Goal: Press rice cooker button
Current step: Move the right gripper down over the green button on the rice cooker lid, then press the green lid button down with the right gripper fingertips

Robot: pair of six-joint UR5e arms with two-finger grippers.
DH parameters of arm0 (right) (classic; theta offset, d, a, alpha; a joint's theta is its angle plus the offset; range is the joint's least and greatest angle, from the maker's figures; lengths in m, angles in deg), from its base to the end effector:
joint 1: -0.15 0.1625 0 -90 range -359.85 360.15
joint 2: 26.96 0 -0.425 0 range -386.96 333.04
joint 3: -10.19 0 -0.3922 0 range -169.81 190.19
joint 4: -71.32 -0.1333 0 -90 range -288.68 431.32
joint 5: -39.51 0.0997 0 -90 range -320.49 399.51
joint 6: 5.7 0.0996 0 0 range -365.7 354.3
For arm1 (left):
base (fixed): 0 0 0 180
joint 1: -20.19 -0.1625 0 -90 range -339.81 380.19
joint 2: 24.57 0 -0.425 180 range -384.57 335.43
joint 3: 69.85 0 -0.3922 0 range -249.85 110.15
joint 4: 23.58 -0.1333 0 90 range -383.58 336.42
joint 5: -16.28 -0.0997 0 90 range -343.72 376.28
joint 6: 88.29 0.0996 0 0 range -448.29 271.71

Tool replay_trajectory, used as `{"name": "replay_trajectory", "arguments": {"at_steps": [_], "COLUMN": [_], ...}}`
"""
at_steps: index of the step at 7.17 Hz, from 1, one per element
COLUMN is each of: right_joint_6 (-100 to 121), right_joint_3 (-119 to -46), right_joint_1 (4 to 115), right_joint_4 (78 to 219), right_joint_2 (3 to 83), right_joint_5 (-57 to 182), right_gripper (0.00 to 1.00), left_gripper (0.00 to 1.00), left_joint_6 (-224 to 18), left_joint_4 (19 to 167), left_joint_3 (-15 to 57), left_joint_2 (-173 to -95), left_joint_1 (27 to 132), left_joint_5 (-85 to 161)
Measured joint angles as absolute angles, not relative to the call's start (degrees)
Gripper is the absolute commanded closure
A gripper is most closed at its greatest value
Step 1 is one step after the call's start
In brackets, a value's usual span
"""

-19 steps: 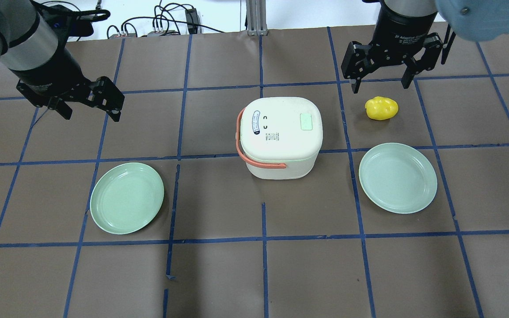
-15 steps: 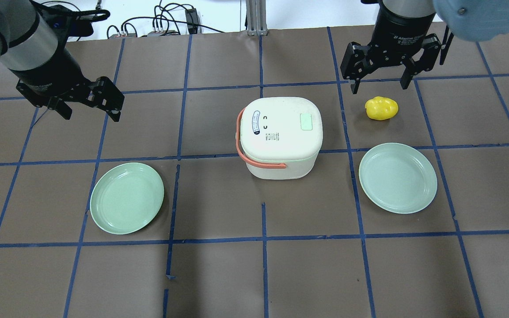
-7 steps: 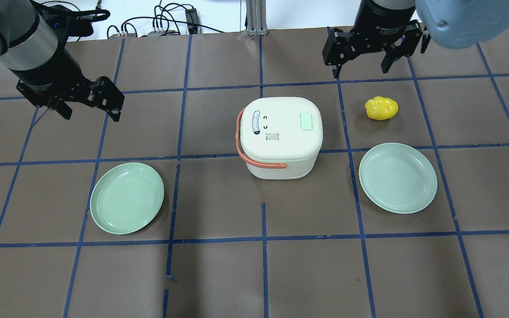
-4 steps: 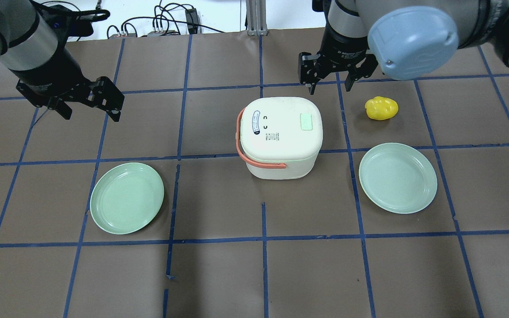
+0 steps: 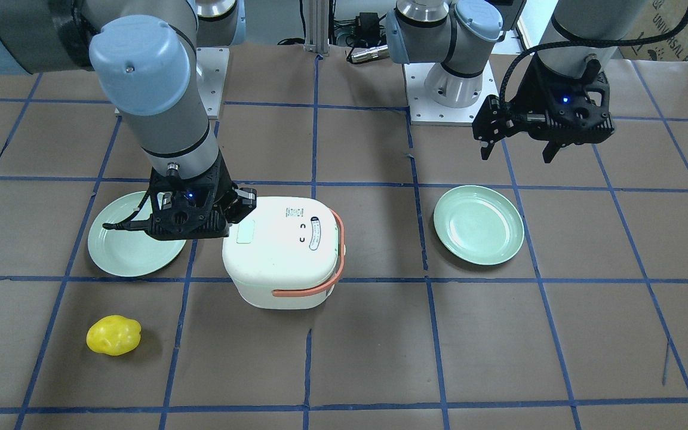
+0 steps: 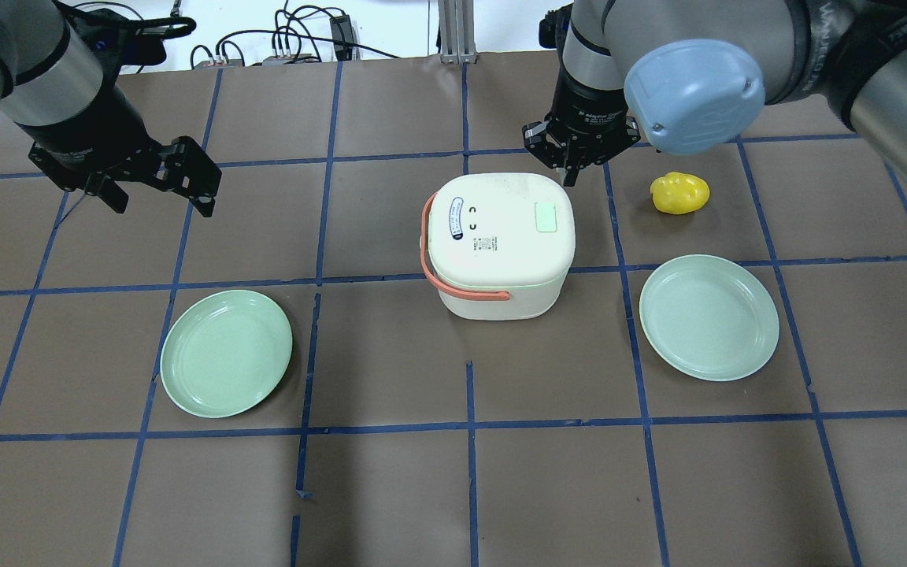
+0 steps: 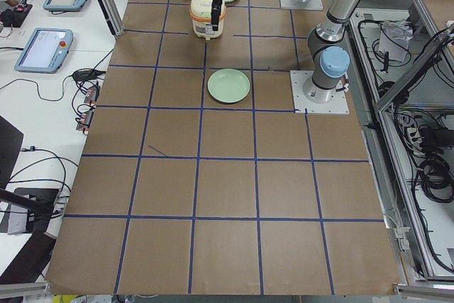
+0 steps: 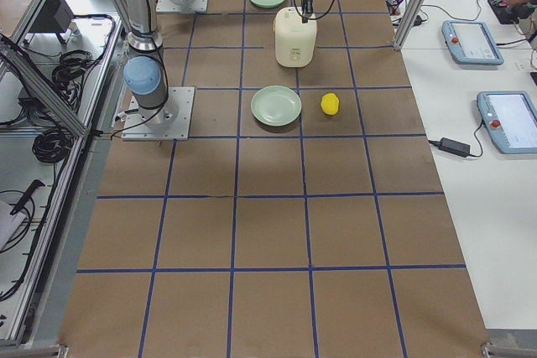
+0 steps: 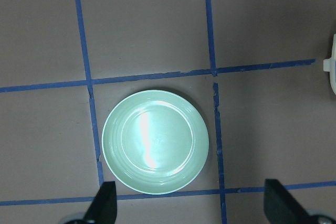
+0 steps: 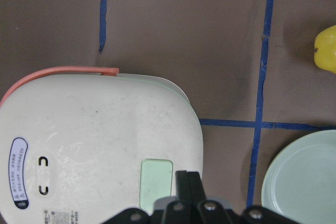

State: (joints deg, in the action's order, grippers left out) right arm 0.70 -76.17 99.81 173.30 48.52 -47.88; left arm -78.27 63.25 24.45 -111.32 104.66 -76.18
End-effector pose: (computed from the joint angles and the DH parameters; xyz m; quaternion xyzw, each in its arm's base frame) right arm 0.2354 -0.5618 0.4023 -0.0287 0.9993 -0.0063 0.0239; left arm -0.0830 -0.4816 0.4839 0.0388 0.9988 -0.0154 0.0238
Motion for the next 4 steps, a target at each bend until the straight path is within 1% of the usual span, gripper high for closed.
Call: {"name": "replay_trajectory", "arguments": {"at_steps": [4], "right_joint_6": [1.2], "right_joint_3": [-76.4], "right_joint_1": [99.9], "right_joint_4": [173.3], "right_joint_2": [47.3], "right_joint_5": [-45.9], "right_gripper": [0.92], "left_gripper": [0.0], "left_joint_6": [-78.3], "left_joint_4": [63.3], "left_joint_3": [24.5], "left_joint_2": [-111.3], "left_joint_1": [104.7], "left_joint_5": [-76.2]}}
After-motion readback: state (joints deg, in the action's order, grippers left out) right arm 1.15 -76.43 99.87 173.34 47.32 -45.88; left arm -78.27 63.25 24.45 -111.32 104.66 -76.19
